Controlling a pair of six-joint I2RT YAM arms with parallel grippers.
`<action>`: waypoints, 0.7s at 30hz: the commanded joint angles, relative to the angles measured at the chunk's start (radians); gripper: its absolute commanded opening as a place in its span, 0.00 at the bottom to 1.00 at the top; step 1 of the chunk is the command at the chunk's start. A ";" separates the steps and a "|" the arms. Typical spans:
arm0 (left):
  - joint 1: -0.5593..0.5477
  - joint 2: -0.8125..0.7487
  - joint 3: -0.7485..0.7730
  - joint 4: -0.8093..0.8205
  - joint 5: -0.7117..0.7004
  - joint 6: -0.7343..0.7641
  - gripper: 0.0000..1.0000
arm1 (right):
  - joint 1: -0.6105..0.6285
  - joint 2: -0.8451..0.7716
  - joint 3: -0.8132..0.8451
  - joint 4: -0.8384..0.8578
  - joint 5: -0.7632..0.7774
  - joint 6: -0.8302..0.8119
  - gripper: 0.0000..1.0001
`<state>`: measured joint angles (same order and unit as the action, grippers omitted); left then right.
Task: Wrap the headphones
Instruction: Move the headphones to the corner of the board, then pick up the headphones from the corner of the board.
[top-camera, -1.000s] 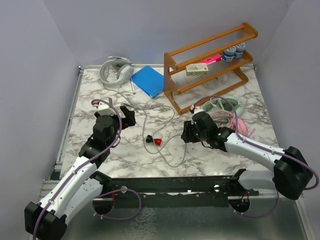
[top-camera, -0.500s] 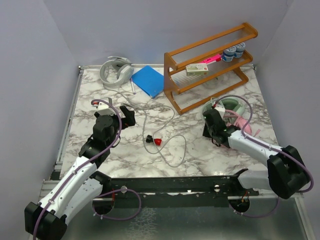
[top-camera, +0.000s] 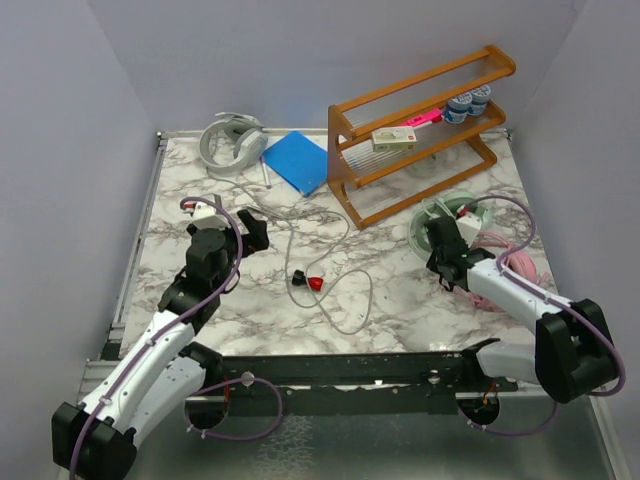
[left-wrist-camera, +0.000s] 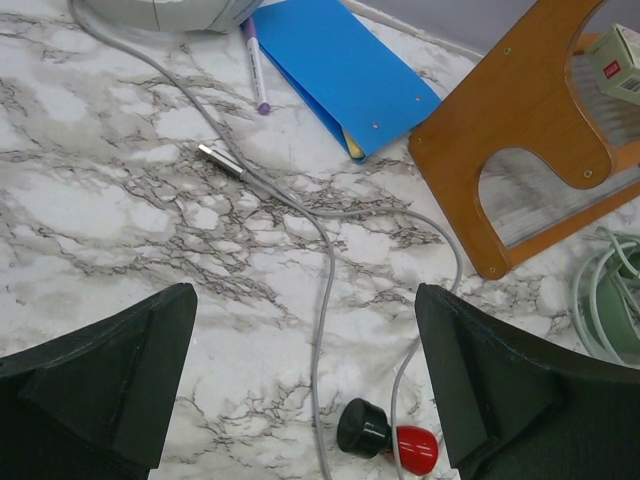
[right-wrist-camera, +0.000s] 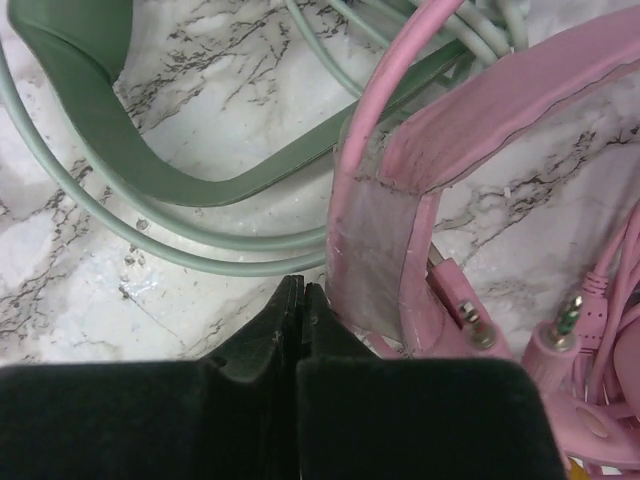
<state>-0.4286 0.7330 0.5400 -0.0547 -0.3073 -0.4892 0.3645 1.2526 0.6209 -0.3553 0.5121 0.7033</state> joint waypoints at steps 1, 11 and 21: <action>0.027 0.025 0.000 0.003 0.004 -0.015 0.99 | -0.008 -0.069 0.028 0.013 0.013 -0.074 0.01; 0.233 0.346 0.175 0.105 0.221 0.067 0.99 | -0.007 -0.221 0.041 0.171 -0.483 -0.338 0.57; 0.365 0.831 0.654 0.001 0.377 0.150 0.99 | -0.007 -0.267 0.052 0.203 -0.714 -0.393 0.63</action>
<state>-0.1062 1.4258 1.0374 -0.0063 -0.0216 -0.3790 0.3599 1.0248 0.6392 -0.1810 -0.0612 0.3599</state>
